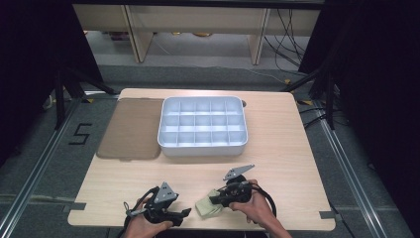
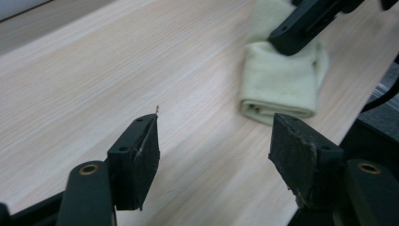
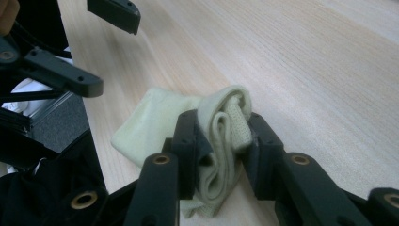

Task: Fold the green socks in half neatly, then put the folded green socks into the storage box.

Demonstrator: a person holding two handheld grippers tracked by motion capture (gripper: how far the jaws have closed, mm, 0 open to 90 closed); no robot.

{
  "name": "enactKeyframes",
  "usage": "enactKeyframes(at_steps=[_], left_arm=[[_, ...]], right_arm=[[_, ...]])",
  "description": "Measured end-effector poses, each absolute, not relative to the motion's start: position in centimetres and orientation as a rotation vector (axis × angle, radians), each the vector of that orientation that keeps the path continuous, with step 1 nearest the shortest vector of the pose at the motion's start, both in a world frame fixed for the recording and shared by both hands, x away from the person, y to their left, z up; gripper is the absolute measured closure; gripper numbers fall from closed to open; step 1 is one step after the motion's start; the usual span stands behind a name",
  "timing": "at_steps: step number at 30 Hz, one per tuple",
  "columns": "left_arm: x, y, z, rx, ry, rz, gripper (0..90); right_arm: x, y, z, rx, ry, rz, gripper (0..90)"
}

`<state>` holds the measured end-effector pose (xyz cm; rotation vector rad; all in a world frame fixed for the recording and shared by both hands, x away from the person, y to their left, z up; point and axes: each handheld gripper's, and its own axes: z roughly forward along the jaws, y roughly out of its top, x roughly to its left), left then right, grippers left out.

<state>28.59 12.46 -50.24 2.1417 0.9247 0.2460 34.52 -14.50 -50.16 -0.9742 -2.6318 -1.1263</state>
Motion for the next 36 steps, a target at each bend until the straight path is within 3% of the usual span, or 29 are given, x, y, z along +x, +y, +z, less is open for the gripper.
enactKeyframes(at_steps=[12, 36], left_arm=[[28.8, 13.7, -50.5, 2.177, 0.985, 0.279, 23.6], [29.2, 14.5, -50.5, 2.168, 1.014, 0.290, 22.1]], right_arm=[[34.2, -14.6, -49.0, -0.962, -2.642, -1.154, 69.8], [35.3, -15.6, -45.4, -0.932, -2.744, -1.126, 69.8]])
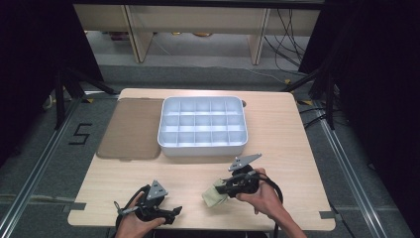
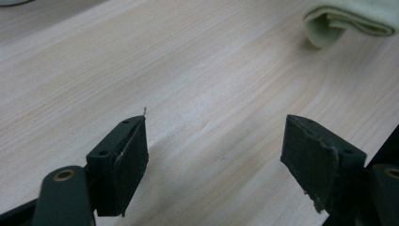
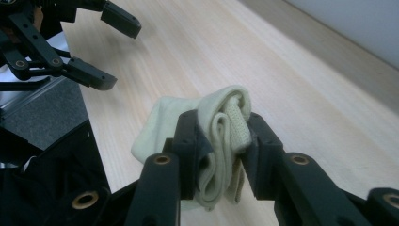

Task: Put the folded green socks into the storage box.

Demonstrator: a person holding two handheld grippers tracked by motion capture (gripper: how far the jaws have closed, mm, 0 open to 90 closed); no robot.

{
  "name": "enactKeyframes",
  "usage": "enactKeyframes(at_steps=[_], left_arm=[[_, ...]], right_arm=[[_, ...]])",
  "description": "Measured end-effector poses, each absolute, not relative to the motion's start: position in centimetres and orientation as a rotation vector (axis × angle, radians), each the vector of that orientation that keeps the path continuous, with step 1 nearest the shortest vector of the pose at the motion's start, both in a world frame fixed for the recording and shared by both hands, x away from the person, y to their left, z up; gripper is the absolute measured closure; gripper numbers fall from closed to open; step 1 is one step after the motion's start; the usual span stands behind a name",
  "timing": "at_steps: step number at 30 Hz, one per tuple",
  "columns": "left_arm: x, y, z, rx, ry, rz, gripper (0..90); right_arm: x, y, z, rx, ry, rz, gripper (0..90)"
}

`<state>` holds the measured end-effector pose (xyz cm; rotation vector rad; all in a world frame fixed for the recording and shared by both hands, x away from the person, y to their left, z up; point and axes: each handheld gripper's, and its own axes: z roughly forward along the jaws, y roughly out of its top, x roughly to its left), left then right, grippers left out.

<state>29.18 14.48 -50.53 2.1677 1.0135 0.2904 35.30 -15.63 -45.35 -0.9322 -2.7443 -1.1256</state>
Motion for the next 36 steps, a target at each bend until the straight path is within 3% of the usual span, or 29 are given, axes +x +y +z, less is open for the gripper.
enactKeyframes(at_steps=[36], left_arm=[[29.2, 14.4, -50.6, 2.187, 1.015, 0.281, 20.3]], right_arm=[[40.2, -20.4, -38.7, -1.137, -2.879, -0.994, 69.8]])
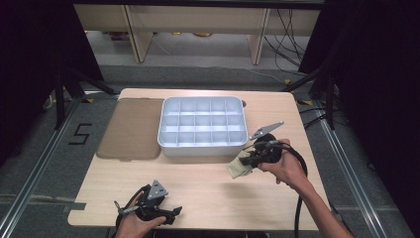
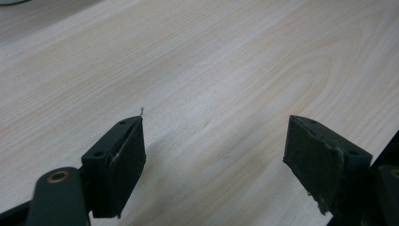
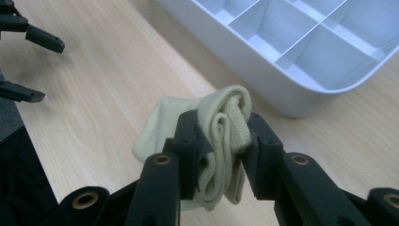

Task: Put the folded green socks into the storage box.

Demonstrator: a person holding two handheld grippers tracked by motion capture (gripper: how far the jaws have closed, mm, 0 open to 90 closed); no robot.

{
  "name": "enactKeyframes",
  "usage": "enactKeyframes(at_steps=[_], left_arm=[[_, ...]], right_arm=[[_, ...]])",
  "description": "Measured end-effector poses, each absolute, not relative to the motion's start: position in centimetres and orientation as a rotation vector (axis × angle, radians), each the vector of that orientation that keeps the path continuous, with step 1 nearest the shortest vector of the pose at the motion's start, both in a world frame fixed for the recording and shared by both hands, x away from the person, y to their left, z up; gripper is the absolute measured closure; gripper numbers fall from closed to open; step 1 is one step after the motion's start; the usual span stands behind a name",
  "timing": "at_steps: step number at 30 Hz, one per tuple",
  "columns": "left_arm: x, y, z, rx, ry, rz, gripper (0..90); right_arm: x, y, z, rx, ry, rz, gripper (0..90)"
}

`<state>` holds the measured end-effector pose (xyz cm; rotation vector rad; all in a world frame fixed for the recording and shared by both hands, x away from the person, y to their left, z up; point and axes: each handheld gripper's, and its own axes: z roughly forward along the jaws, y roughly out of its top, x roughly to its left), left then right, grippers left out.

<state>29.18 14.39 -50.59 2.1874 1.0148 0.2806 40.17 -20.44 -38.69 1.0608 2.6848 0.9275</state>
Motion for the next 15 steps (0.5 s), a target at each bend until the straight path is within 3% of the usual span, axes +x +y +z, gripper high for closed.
enactKeyframes(at_steps=[15], left_arm=[[29.2, 14.3, -50.8, 2.191, 1.012, 0.291, 20.3]], right_arm=[[42.4, -20.9, -36.7, 1.088, 2.649, 0.894, 69.8]])
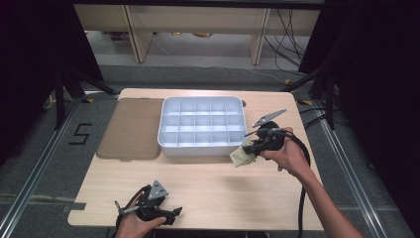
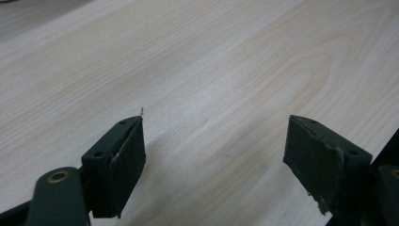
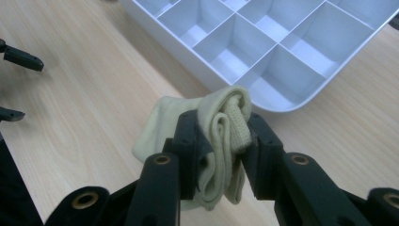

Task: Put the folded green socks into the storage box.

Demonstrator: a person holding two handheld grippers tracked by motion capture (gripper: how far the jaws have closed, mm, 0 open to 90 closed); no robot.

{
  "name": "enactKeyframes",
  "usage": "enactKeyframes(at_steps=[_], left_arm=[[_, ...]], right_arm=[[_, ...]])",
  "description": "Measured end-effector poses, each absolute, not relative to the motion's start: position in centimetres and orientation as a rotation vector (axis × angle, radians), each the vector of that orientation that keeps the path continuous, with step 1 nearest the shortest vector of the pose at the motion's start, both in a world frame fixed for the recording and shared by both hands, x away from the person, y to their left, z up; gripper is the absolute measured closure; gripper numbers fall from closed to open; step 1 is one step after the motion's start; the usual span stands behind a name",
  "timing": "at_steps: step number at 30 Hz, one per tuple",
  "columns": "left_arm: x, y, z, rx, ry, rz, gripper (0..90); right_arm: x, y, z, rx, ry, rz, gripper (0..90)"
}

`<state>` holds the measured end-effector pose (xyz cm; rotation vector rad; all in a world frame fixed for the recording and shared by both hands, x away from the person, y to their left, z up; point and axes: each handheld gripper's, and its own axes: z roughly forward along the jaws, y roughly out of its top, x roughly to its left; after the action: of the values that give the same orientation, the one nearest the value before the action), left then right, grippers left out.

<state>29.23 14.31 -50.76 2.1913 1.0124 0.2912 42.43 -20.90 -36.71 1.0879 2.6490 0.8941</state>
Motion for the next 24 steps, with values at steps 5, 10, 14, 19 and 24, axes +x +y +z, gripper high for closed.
enactKeyframes(at_steps=[5, 10, 14, 19, 24], left_arm=[[29.2, 14.4, -50.7, 2.194, 1.009, 0.296, 20.3], [29.2, 14.3, -50.8, 2.187, 1.017, 0.290, 20.3], [29.2, 14.3, -50.7, 2.197, 1.007, 0.292, 20.3], [29.2, 14.4, -50.7, 2.189, 1.016, 0.289, 20.3], [29.2, 14.4, -50.6, 2.192, 1.009, 0.282, 20.3]], right_arm=[[43.1, -21.0, -36.2, 1.090, 2.627, 0.896, 69.7], [43.6, -20.8, -35.7, 1.117, 2.615, 0.890, 69.7], [44.2, -20.6, -35.4, 1.148, 2.611, 0.842, 69.7], [45.1, -20.6, -35.1, 1.130, 2.599, 0.831, 69.7], [45.9, -20.4, -35.0, 1.142, 2.589, 0.821, 69.7]])
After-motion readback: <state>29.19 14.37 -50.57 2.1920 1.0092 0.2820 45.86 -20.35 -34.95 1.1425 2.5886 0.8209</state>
